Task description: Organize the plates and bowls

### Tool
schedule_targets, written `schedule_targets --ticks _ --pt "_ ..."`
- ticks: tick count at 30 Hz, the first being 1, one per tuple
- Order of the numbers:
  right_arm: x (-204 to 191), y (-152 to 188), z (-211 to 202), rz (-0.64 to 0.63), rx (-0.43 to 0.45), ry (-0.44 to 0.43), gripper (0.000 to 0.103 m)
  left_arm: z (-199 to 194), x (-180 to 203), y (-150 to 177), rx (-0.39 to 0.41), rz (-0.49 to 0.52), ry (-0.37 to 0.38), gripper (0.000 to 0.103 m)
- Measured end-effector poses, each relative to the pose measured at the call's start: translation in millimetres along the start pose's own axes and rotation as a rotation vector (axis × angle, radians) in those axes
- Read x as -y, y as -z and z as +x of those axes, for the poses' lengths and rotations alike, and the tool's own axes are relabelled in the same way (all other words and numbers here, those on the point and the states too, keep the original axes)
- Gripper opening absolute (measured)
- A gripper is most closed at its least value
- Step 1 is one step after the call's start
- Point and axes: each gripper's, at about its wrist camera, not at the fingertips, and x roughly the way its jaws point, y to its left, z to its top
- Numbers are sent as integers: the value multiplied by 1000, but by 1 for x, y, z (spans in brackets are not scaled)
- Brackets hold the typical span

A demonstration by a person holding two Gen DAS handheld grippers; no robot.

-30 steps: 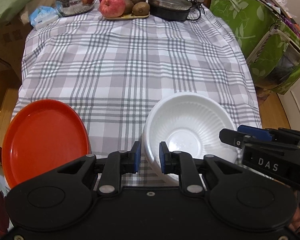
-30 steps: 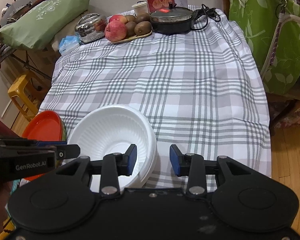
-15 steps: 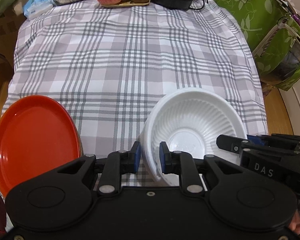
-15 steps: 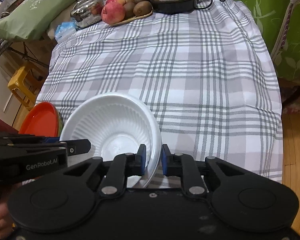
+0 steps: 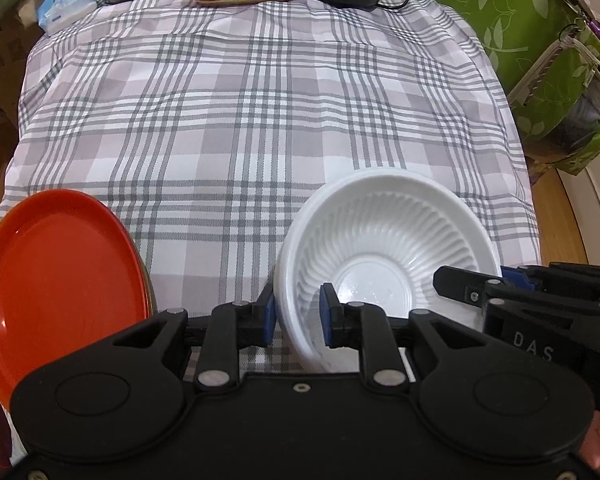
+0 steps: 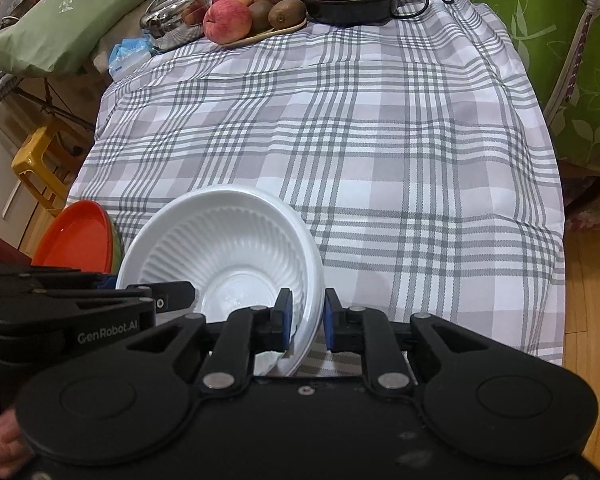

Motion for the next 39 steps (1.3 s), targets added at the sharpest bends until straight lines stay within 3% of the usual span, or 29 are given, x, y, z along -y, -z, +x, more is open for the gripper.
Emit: schedule_targets --ticks 16,27,39 --pt "-20 0 -19 -63 41 12 19 -28 -12 2 65 -25 -4 27" --pt "-89 -6 -23 -171 50 -55 20 -64 -66 13 145 -120 -77 27" --pt "-183 -20 -2 -275 28 -149 20 -80 -145 32 173 -276 -177 27"
